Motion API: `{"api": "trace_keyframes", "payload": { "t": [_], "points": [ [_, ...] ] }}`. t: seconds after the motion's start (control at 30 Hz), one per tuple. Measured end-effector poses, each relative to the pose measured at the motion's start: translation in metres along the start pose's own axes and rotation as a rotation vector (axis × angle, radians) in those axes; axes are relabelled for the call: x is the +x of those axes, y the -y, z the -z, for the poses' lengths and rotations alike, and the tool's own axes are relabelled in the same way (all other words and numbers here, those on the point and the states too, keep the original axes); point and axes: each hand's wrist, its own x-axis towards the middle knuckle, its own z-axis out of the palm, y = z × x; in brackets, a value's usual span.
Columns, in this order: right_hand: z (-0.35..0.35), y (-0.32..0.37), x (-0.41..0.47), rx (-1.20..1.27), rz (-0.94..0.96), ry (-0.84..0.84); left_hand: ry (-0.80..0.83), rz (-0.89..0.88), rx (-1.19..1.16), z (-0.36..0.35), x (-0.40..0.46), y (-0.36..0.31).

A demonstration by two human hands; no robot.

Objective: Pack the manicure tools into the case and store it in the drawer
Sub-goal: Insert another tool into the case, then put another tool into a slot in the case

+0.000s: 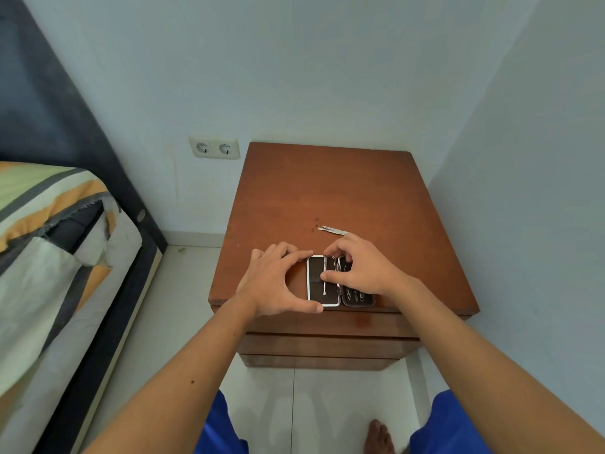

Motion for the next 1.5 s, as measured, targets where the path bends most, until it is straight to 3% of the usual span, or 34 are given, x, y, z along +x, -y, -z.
{"api": "trace_keyframes", "payload": {
  "t": [0.4,0.57,0.7,1.1,1.3,1.5],
  "points": [
    [0.003,0.002,-0.021,-0.03,0.037,0.113,0.008,0.008,-0.005,0.001,-0.001,-0.001],
    [0.008,-0.005,-0.008,0.061,-0.006,-0.142,0.005,0.002,0.001,0.001,-0.001,0.0],
    [0.015,-0.013,0.019,-0.013,-0.155,-0.343,0.015,0.002,0.005,0.001,0.0,0.0],
    [0.004,-0.024,0.045,-0.151,-0.096,-0.276,0.006,-0.006,0.005,0.001,0.002,0.001],
    [0.006,-0.024,0.035,0.166,-0.191,-0.343,0.005,-0.004,0.011,0.0,0.003,0.001],
    [0.015,-0.014,0.022,0.733,-0.289,-0.249,0.002,-0.001,0.006,0.0,0.002,0.0]
  ]
}}
